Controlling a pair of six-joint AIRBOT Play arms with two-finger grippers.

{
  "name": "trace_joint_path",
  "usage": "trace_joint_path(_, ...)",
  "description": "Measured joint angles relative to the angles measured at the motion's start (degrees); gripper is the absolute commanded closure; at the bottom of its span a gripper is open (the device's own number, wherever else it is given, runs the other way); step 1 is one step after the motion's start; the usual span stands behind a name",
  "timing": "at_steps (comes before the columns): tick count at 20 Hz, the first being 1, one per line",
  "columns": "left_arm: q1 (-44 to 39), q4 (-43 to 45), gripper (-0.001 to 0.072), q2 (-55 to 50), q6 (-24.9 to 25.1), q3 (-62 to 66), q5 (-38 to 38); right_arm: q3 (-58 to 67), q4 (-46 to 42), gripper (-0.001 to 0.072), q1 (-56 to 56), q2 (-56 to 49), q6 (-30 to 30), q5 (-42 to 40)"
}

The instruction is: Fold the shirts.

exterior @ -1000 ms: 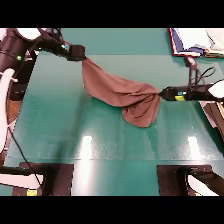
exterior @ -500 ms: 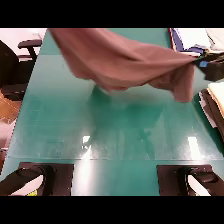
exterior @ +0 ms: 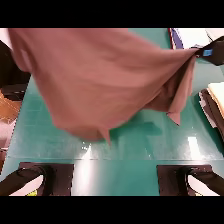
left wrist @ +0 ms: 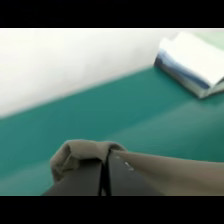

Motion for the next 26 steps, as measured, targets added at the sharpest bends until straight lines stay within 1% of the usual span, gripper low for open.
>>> trace_joint_path(2, 0.0, 1.2, 0.0685, -7.0, 0.0, -1.9, -2.5, 1.2, 0.1, 0.0699, 0.0, -7.7, 0.4, 4.1)
trace_joint_path(4, 0.0, 2.2, 0.0685, -15.2, -0.2, -3.3, -4.2, 1.7, 0.3, 0.0697, 0.0, -14.8, -0.1, 6.1)
trace_joint_path(6, 0.0, 2.2, 0.0684, -23.4, -1.1, -3.9, -4.4, 2.1, 0.3, 0.0695, 0.0, -21.7, -0.9, 6.3)
trace_joint_path(8, 0.0, 1.9, 0.0680, -30.3, -2.2, -4.3, -4.3, 2.3, 0.4, 0.0694, -0.3, -26.9, -1.4, 4.5)
trace_joint_path(9, 0.0, 1.8, 0.0444, -32.9, -2.6, -4.4, -4.3, 2.3, 0.4, 0.0665, -0.6, -29.1, -1.6, 3.3)
trace_joint_path(10, 0.0, 1.7, 0.0135, -35.1, -3.0, -4.5, -4.3, 2.4, 0.4, 0.0452, -0.9, -30.8, -1.7, 2.1)
trace_joint_path(11, 0.2, 1.6, 0.0107, -36.5, -3.3, -4.5, -4.4, 2.4, 0.5, 0.0292, -1.3, -32.1, -1.8, 1.2)
trace_joint_path(15, 2.2, 1.0, 0.0108, -37.5, -5.1, -4.3, -6.5, 2.4, 1.8, 0.0296, -4.5, -33.1, -2.7, -0.3)
trace_joint_path(17, 4.0, 0.7, 0.0108, -35.0, -5.5, -4.9, -9.7, 0.7, 4.1, 0.0297, -6.9, -30.9, -3.9, 0.6)
trace_joint_path(19, 5.6, 0.6, 0.0107, -31.2, -5.7, -8.3, -11.8, -3.3, 6.4, 0.0296, -9.1, -27.2, -5.2, 1.1)
trace_joint_path(22, 6.7, 0.2, 0.0107, -22.9, -5.9, -21.1, -12.0, -12.4, 8.1, 0.0303, -11.4, -19.8, -6.6, 0.6)
trace_joint_path(26, 7.3, -3.8, 0.0107, -11.2, -6.8, -45.3, -6.1, -23.1, 9.1, 0.0303, -12.3, -11.3, -7.9, -1.1)
